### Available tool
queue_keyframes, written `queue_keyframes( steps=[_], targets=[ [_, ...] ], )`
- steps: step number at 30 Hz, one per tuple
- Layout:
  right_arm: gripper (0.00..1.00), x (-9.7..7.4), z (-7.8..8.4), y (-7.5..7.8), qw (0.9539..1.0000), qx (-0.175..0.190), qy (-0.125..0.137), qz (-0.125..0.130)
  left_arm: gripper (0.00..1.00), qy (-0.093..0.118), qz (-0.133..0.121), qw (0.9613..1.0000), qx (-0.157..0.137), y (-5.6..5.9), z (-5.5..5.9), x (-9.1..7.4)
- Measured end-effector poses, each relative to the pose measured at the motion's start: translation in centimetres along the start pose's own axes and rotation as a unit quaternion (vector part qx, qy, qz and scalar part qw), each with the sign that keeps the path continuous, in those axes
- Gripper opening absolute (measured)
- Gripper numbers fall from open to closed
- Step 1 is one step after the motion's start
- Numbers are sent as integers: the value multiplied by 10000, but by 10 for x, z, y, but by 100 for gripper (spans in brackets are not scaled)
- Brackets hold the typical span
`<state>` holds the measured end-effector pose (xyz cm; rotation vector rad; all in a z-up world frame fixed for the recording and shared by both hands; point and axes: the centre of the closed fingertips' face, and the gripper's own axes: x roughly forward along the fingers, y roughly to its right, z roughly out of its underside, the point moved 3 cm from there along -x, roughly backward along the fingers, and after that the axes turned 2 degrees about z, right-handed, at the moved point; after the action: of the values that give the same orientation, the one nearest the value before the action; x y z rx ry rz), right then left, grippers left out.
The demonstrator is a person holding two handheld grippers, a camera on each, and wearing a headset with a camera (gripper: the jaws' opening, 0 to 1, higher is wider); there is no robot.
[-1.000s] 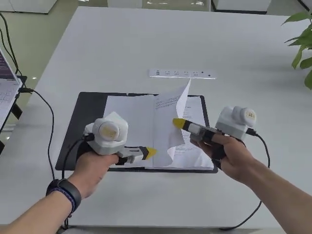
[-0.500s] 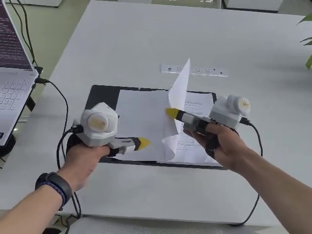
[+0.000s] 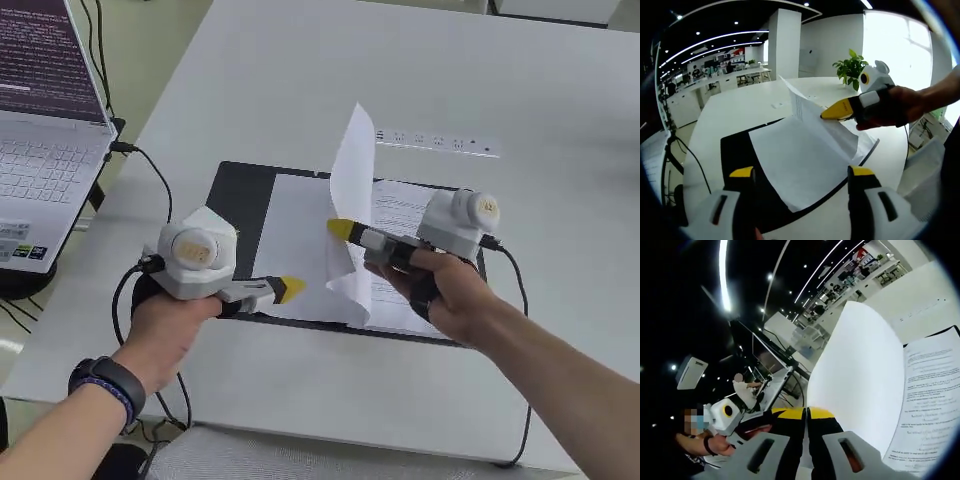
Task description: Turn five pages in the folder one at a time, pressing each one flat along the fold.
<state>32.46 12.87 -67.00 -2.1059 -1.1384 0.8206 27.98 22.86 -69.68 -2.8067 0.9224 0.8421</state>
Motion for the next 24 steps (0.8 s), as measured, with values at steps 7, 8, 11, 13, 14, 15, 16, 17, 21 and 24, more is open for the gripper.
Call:
queue_keyframes(
  steps=[7, 8, 11, 13, 14, 15, 16, 17, 21, 24],
  targets=[
    [0, 21, 11, -2, 9998, 58, -214, -20, 74, 30, -117, 9998, -142, -10, 9, -10],
    [0, 23, 12, -2, 9997, 77, -243, -19, 74, 32, -138, 9998, -169, -12, 10, -11],
    [0, 31, 16, 0, 9994, 129, -326, 9, 74, 48, -173, 9996, -216, -15, 12, -13],
    [0, 36, 19, 0, 9992, 164, -374, 31, 74, 54, -188, 9995, -247, -16, 14, -13],
    [0, 39, 22, 1, 9989, 202, -432, 45, 74, 57, -190, 9995, -261, -16, 14, -14],
    [0, 41, 23, 1, 9987, 203, -470, 53, 74, 54, -200, 9994, -277, -17, 15, -15],
    [0, 44, 26, 2, 9984, 207, -529, 62, 74, 58, -205, 9994, -286, -18, 16, -15],
    [0, 46, 28, 3, 9981, 211, -569, 82, 74, 67, -215, 9993, -307, -19, 17, -15],
    [0, 55, 38, 10, 9967, 318, -718, 185, 74, 82, -239, 9990, -371, -21, 19, -16],
    [0, 62, 45, 14, 9957, 397, -801, 242, 74, 89, -245, 9988, -405, -19, 19, -18]
  ],
)
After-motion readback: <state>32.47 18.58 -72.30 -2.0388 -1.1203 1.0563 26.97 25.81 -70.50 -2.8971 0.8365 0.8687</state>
